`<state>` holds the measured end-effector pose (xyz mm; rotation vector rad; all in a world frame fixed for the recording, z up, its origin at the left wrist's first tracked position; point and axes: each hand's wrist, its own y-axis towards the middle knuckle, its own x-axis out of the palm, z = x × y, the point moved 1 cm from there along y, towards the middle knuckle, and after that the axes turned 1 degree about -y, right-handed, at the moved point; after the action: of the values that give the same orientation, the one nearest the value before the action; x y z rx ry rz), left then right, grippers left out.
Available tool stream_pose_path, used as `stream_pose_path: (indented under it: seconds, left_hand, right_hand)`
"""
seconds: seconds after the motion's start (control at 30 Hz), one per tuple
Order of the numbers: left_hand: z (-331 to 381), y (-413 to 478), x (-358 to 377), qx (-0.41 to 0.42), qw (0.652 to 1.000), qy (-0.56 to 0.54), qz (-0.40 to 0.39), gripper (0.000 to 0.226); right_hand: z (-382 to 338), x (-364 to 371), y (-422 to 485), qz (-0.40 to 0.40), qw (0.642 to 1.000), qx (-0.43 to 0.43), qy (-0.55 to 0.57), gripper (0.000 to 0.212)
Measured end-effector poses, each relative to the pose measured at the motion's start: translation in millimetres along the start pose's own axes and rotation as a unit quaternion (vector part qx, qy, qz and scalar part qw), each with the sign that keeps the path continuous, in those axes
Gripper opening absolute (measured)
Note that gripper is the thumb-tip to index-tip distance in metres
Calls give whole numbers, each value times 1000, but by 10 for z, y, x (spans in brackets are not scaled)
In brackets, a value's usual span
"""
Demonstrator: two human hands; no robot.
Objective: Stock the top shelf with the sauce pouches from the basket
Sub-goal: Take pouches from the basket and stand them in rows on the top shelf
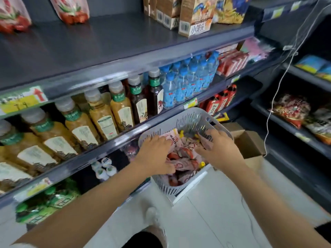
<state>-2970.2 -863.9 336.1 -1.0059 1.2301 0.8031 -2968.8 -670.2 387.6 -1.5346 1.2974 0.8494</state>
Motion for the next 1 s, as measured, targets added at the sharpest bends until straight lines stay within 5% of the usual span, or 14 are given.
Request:
stream_pose_path:
  seconds: [0.1,0.33,0.5,0.6,0.73,0.87,1.0]
  left_hand:
    - [59,423,342,52,996,7,-77,85]
    - [93,869,778,82,977,-20,-194,25]
    - [-220,1247,829,-33,975,-191,-111,7]
    - [-332,1497,834,-119,927,-353,-38,10]
    - [-83,1817,801,-227,840,-490,56,31]
    - [16,2127,863,-356,760,-540,67,41]
    - [17,2233,909,-435,707,-552,81,44]
  right_hand:
    - [158,112,269,-35,999,19,-9,62]
    - [374,349,881,-101,995,2,2,67]
    - [458,596,1368,-172,982,-74,-27,74]
    - [489,803,1588,-192,979,-64,-31,80]
    - [480,1198,1601,-214,977,-9,0,132]
    - [390,1468,1699,-196,956,118,185,144]
    - [346,1588,1725,-161,948,106,253,146]
